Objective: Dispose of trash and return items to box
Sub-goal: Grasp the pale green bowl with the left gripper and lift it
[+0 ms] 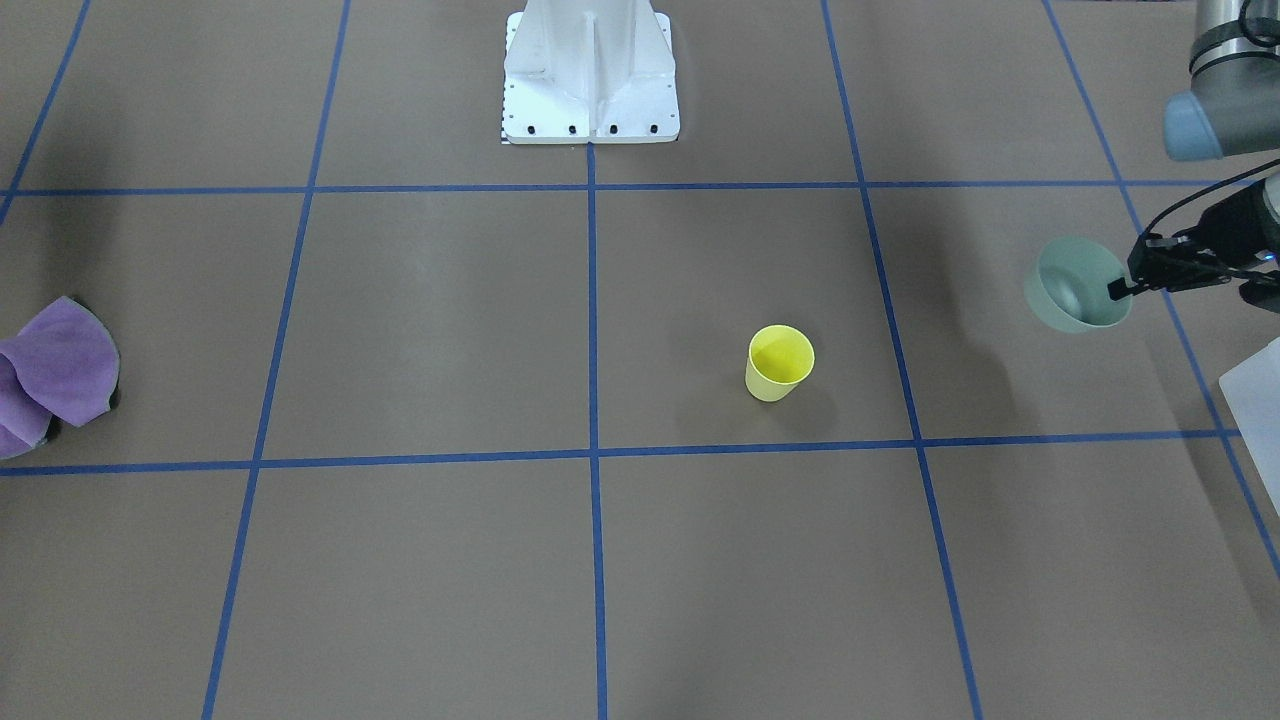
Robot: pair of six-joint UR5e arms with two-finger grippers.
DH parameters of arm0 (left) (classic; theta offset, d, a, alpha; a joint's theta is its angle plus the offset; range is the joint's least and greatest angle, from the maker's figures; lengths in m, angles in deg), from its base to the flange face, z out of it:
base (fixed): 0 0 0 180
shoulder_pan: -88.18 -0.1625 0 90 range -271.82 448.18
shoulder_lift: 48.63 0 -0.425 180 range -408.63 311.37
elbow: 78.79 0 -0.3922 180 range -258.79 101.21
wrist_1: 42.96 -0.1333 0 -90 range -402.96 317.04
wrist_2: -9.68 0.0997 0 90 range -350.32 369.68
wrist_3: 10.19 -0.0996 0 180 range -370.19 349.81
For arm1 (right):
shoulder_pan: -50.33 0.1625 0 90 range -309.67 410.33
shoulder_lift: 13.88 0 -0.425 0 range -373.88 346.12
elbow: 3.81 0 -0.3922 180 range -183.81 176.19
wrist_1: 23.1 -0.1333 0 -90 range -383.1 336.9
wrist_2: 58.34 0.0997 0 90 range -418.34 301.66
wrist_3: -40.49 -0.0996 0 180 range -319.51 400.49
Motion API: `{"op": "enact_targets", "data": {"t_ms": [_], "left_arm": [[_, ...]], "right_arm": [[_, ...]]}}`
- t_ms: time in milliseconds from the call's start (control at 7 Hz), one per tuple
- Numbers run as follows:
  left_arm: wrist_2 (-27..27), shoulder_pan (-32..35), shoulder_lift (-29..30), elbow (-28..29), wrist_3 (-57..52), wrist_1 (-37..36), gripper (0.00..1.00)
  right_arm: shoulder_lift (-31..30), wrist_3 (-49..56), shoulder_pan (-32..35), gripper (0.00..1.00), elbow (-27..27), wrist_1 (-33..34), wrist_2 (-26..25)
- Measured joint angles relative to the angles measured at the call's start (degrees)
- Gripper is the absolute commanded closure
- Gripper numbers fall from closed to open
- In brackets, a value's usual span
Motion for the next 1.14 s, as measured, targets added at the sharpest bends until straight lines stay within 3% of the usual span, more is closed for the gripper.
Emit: {"op": "enact_targets", "data": {"t_ms": [429, 571, 714, 1143], "left_arm": [[4.0, 13.1, 9.3, 12.4, -20.5, -16.2, 1.0], [6.4, 16.9, 14.7, 21.4, -24.7, -17.9, 1.0], [7.9, 19.2, 20.2, 31.2, -27.1, -17.9, 1.0], [12.2, 20.8, 25.0, 45.8, -28.9, -12.3, 1.0]], "right_arm": [[0.0, -1.8, -0.2, 0.0, 0.6, -0.1, 0.1], [0.1, -3.5, -0.5, 0.0, 1.2, -0.1, 0.1], [0.2, -4.4, -0.7, 0.0, 1.6, -0.2, 0.0], [0.7, -4.8, -1.0, 0.0, 1.8, -0.2, -0.3]]}}
